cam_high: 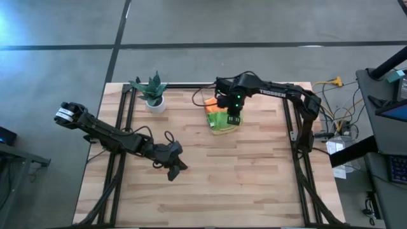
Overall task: Fold microfiber towels
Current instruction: Put the folded green towel into the transparent bin
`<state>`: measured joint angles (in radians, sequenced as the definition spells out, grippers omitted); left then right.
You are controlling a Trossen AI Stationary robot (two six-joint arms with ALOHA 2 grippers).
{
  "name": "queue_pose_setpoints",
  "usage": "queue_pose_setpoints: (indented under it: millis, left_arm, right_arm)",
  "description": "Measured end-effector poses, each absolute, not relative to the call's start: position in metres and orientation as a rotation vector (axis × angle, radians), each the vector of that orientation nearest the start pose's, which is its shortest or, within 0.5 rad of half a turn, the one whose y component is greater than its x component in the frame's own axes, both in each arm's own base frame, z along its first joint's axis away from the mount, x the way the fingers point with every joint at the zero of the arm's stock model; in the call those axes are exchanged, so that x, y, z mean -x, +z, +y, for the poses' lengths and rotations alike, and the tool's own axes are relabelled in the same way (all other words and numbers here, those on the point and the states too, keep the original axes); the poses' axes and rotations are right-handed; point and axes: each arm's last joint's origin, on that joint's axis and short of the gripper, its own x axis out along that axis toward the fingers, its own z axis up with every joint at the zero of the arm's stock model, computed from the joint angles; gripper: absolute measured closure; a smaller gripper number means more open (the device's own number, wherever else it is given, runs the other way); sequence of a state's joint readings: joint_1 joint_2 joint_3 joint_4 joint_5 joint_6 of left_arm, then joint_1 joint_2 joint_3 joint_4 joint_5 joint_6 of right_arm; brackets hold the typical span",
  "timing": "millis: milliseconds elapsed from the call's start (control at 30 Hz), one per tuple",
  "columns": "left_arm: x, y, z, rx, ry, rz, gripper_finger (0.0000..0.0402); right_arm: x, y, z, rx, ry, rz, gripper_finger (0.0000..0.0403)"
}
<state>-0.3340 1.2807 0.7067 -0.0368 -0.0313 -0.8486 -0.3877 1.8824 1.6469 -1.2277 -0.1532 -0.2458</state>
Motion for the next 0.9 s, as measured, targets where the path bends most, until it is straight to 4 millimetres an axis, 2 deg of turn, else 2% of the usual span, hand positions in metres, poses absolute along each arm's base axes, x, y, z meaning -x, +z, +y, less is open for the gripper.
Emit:
queue_pose_setpoints:
  millis: [267, 600, 667, 833, 900]
  left_arm:
    - [-0.247, 0.217, -0.085, 0.706, -0.017, 0.688, 0.0402]
    - [-0.247, 0.217, -0.085, 0.714, -0.018, 0.686, 0.0402]
    - [-0.247, 0.217, -0.085, 0.715, -0.018, 0.686, 0.0402]
    - [-0.248, 0.218, -0.085, 0.716, -0.019, 0.683, 0.0402]
    - [-0.248, 0.218, -0.085, 0.716, -0.019, 0.683, 0.0402]
  right_arm:
    - [-0.330, 0.244, -0.131, -0.178, -0.037, 1.513, 0.0394]
    - [-0.324, 0.211, -0.129, -0.220, -0.070, 1.534, 0.0394]
    - [-0.324, 0.214, -0.129, -0.230, -0.083, 1.525, 0.0394]
    - [-0.320, 0.246, -0.136, -0.193, -0.133, 1.421, 0.0394]
    - [-0.314, 0.253, -0.141, -0.179, -0.174, 1.412, 0.0394]
